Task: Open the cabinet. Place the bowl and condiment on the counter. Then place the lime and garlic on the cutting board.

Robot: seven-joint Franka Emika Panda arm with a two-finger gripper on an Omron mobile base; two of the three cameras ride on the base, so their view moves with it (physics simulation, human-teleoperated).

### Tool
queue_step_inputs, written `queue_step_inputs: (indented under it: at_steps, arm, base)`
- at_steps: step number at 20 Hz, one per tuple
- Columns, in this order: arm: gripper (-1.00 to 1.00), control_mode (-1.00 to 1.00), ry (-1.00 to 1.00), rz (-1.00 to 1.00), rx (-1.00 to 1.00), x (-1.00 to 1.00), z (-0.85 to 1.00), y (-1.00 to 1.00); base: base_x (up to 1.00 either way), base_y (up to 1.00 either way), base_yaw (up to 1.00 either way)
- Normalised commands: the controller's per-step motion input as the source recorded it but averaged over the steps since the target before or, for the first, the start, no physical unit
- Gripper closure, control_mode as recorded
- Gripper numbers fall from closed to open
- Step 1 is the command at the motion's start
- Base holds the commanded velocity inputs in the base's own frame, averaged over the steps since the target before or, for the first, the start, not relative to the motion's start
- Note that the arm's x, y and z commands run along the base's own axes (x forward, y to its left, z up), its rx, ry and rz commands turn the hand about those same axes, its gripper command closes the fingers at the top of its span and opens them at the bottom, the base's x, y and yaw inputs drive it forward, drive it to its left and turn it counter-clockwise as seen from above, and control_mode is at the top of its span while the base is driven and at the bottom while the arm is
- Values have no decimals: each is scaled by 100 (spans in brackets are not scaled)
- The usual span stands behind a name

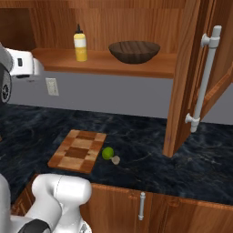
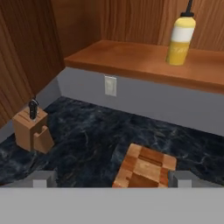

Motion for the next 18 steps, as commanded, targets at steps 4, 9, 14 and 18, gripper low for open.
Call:
queue_step_inputs:
  at_steps: [4, 9, 14, 18]
  arm:
    - [-100, -100, -1, -9, 0, 4, 12, -6]
    - [-100, -100, 0, -4, 0, 24, 7, -5]
    - [-100, -100, -4, -13, 0, 44, 37, -32]
    - [-100, -100, -6, -18, -3, 55, 13, -30]
  base:
    - [0, 0, 0]
    - [0, 0, 0]
    - [0, 0, 0]
    - [0, 0, 0]
